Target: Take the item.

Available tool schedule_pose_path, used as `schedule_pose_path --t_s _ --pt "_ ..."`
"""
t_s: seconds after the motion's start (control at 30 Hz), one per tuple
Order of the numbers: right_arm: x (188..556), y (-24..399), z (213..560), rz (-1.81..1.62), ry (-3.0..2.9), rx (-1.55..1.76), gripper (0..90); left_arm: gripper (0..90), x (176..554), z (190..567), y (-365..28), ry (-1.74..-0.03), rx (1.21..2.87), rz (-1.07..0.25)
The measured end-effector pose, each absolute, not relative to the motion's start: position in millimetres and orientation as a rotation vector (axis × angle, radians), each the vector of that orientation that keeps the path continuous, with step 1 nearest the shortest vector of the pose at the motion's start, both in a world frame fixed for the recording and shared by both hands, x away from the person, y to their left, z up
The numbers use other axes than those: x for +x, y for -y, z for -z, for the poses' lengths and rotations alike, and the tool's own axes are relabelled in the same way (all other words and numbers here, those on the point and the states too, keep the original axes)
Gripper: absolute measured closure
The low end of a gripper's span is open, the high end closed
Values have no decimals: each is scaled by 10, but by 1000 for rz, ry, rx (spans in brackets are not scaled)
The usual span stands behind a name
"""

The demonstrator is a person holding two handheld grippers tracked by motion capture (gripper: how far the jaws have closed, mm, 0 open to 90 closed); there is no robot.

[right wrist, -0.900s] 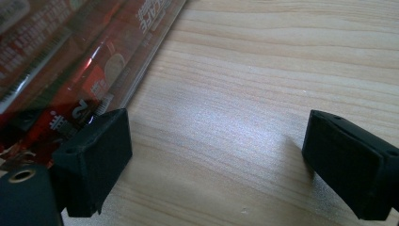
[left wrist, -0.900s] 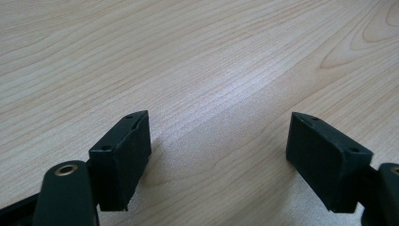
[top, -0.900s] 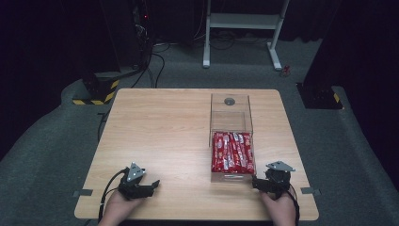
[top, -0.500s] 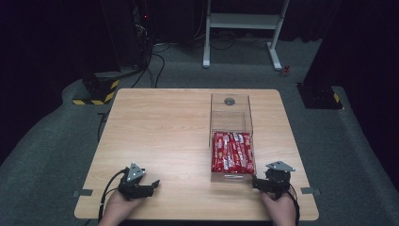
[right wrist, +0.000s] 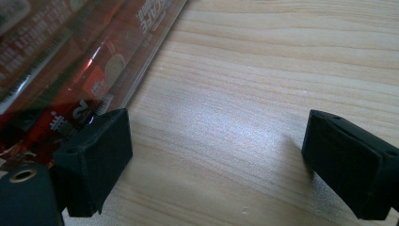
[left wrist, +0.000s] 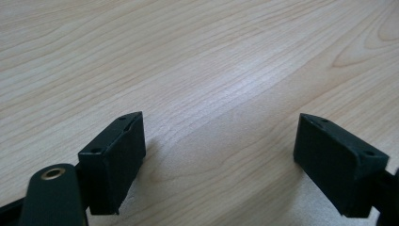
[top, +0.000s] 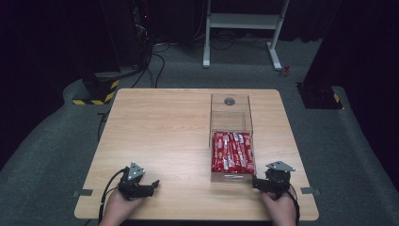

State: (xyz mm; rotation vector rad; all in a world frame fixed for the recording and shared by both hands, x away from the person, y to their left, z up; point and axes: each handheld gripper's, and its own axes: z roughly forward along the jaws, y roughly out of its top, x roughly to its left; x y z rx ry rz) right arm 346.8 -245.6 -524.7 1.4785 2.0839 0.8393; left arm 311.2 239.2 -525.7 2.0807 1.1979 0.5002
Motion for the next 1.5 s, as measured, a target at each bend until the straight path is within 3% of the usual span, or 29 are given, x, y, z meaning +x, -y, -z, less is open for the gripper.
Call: schedule_pose_path --t_s 0.17,0.5,0.63,1.5 --pt "3467 2456 5248 -841 -2084 1478 90 236 3133 5224 -2373 -1201 2095 -489" --pt "3467 2456 5247 -843 -2085 1477 93 241 3082 5174 -2363 -1178 2029 -464" --pt "3467 2456 5248 -843 -2085 1477 93 309 3050 5138 -2372 -1156 1983 -469" --pt "3466 2456 5247 -845 -2086 1475 96 336 2954 5007 -2171 -1074 1958 -495"
